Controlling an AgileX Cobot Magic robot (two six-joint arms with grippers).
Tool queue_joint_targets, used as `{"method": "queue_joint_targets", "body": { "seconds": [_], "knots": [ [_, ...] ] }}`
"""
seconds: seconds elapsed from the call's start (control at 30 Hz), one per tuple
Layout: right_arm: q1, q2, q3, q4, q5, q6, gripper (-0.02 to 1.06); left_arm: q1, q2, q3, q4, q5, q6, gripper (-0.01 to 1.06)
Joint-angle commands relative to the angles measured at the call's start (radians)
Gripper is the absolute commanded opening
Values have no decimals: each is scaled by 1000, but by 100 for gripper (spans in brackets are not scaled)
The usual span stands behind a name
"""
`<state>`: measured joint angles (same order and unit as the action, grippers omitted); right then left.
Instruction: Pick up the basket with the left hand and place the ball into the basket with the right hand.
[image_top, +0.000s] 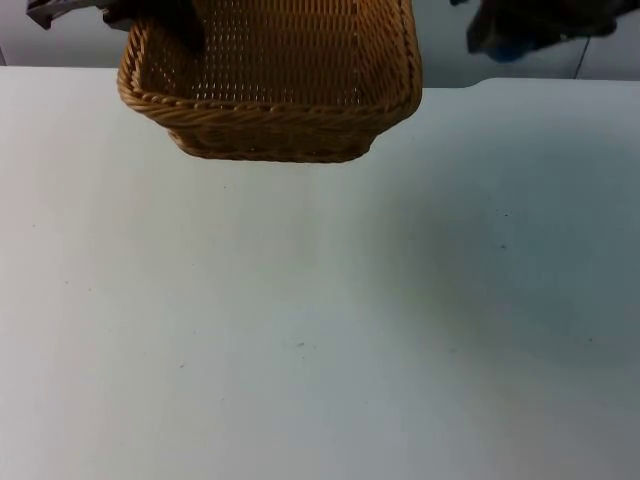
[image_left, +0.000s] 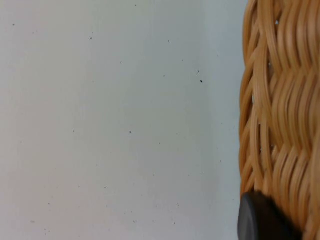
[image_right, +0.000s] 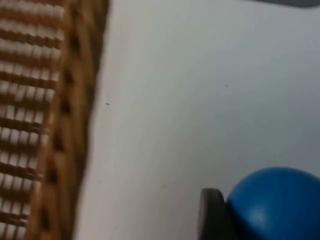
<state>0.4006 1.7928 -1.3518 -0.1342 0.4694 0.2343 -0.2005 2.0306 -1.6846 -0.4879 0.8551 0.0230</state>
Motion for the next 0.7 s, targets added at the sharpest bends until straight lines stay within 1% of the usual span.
{"method": "queue_joint_targets", "body": {
  "seconds": [0.0,0.03,0.17,0.2,0.23,0.33,0.5,0.67],
  "knots": [
    [46,-13,-107,-2,37,-8,0,-4,-17,-3,-24,-11,-4,0],
    [46,-13,-107,-2,37,-8,0,-4,-17,-3,-24,-11,-4,0],
    [73,-13,-224,-2,106,-19,0,-4,-17,-3,-24,-14,-4,0],
    [80,-13,-242,0,128,-28,0,-4,-17,-3,-24,-14,-4,0],
    [80,-13,-242,0,128,-28,0,-4,-17,-3,-24,-14,-4,0],
    [97,-13,-288,2,187,-48,0,-4,-6,-3,-24,-15,-4,0],
    [121,-13,-296,2,210,-59,0,-4,7,-3,-29,-18,-4,0],
    [146,-13,-296,4,207,-74,0,-4,7,-3,-29,-28,-4,0]
  ]
}}
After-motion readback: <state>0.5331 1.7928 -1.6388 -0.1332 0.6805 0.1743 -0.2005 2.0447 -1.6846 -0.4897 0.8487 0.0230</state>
